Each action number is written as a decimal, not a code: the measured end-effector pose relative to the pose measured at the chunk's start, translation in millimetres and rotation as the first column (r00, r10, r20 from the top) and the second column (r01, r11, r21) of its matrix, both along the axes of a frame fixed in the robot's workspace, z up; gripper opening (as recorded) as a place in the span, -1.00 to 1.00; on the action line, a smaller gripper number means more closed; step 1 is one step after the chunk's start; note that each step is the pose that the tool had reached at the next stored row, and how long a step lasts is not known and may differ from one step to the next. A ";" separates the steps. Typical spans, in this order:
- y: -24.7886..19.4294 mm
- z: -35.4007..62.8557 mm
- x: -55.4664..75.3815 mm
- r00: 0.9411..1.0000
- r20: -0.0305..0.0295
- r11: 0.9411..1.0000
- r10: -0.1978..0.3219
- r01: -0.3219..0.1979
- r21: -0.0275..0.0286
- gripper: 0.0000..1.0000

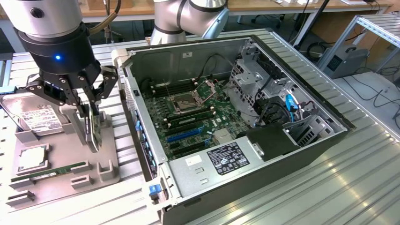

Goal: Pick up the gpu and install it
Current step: 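Pick up the gpu and move the gpu toward the slot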

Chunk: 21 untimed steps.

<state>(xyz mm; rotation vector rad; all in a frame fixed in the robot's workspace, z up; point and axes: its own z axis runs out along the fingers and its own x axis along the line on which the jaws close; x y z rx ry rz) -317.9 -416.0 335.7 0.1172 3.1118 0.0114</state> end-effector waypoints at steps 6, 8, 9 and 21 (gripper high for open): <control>0.0 2.9 0.0 1.000 0.000 1.000 0.000 0.000 0.000 -0.47; 0.0 3.9 0.0 1.000 0.000 1.000 0.000 0.000 0.000 -0.47; 0.0 4.4 0.0 1.000 0.000 1.000 0.000 0.000 0.000 -0.47; 0.0 9.4 0.0 1.000 0.000 1.000 0.000 0.000 0.000 -0.47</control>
